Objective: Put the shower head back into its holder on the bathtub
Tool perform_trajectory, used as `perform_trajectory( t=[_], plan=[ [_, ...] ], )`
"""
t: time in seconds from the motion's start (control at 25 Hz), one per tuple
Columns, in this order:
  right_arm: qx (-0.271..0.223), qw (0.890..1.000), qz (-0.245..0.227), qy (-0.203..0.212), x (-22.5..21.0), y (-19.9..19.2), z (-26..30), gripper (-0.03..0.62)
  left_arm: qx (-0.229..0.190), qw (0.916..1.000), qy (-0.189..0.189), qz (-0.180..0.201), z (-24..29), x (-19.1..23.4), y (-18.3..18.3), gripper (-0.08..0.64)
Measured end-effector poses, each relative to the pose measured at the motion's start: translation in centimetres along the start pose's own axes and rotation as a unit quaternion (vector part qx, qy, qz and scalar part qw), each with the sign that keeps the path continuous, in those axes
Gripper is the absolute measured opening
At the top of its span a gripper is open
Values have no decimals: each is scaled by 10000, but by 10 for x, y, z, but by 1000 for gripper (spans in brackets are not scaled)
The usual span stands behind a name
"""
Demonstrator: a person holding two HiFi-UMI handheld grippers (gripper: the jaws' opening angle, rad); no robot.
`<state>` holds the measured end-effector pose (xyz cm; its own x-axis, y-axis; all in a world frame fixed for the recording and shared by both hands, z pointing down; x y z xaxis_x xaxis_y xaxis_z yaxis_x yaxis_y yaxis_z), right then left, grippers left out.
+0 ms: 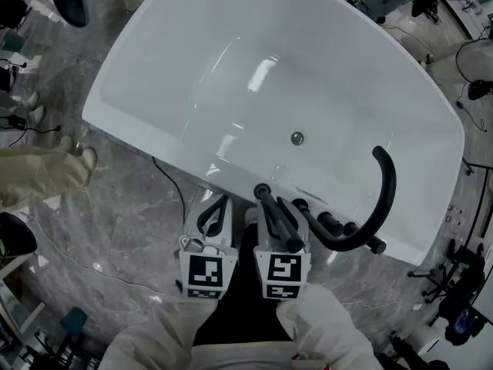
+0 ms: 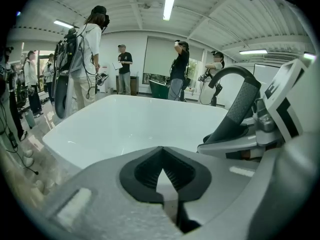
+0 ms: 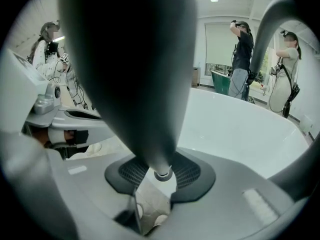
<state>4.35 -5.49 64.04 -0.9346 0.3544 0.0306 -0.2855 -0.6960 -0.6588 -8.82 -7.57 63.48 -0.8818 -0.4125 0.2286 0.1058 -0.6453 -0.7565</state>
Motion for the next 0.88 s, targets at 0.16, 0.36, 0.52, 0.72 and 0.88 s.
perform_trajectory(
  t=[0.16,0.36,0.52,0.72,0.88],
  plan=[
    [69,10000,-64,19,1,-3,5,138,16,10000,6,-16,4,3,0,0],
    [132,9998,-117,22,3,-5,11,138,56,10000,-28,-34,7,5,-1,0],
    [185,9998,-74,32,2,-7,17,138,123,9999,-41,-28,11,7,-6,0],
    [255,9997,-34,31,3,-11,21,138,187,9998,-77,-40,13,8,-9,0],
    [296,9995,-28,42,3,-14,25,138,224,9997,-74,-58,16,10,-13,0]
  ],
)
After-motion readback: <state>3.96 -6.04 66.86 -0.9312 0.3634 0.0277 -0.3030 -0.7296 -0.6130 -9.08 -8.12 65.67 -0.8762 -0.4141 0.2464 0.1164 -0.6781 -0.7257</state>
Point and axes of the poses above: the fingertips, and each gripper's own axes: z forward along the fingers, x to its left, y out of its top, the point moved 6 cm from there along -z, backward along the fingers, and after that the axes turned 6 degrees about -z, right-handed, at the moved point
